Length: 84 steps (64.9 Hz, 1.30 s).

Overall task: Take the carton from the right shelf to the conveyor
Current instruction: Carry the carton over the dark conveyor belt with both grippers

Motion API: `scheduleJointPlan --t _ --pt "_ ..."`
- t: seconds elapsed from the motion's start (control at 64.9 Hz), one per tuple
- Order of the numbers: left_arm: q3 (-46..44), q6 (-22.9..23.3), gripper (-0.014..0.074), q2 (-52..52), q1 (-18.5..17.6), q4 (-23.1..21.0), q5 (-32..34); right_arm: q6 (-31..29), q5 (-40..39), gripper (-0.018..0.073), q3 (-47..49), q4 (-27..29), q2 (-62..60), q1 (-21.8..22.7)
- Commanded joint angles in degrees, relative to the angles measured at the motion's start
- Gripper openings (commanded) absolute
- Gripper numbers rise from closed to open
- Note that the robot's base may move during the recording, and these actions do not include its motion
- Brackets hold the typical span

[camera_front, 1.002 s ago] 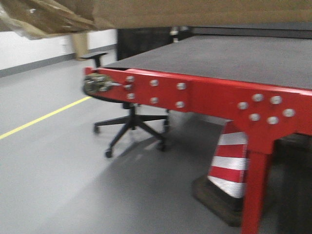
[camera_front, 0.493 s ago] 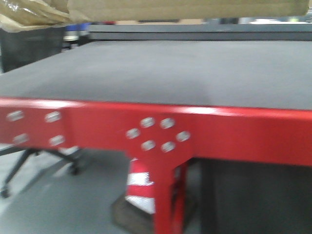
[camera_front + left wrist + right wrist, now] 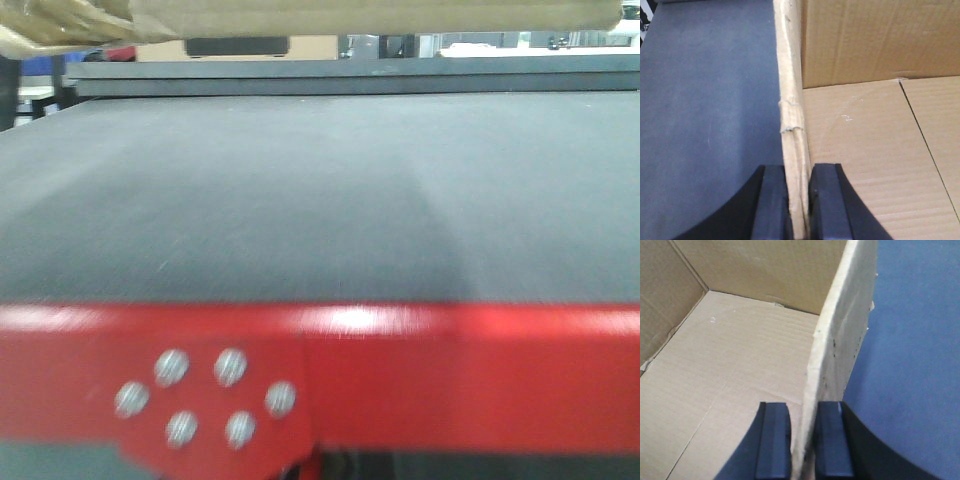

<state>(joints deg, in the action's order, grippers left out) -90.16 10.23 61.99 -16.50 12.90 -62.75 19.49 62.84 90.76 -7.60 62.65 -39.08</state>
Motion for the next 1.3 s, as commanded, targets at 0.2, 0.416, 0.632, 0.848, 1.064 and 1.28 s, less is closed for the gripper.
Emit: scheduleJointPlan --t 0.2,0.416,0.632,0.848,1.064,1.28 --pt "-0.3 -0.6 -0.0015 -0.7 1.3 14.5 -0.4 -1.0 2.2 -0.007 0.4 -6.3 -1.9 0.7" --pt "-0.3 -0.6 -0.0015 -0.7 1.3 14.5 -0.4 -1.0 2.2 -0.007 0.4 -6.3 -1.9 0.7" --pt "-0.3 -0.6 -0.0015 -0.7 1.3 14.5 -0.4 -1.0 2.2 -0.007 0.4 -6.3 -1.9 0.7" --pt "-0.3 -0.6 -0.0015 -0.7 1.3 14.5 -0.4 -1.0 2.2 -0.007 0.4 -6.3 -1.9 0.7" --pt "-0.3 -0.6 -0.0015 -0.7 1.3 14.5 -0.4 -1.0 2.2 -0.007 0.4 -6.3 -1.9 0.7" --pt "-0.3 -0.6 -0.0015 -0.7 1.3 14.5 -0.4 -1.0 2.2 -0.007 0.4 -6.3 -1.9 0.7"
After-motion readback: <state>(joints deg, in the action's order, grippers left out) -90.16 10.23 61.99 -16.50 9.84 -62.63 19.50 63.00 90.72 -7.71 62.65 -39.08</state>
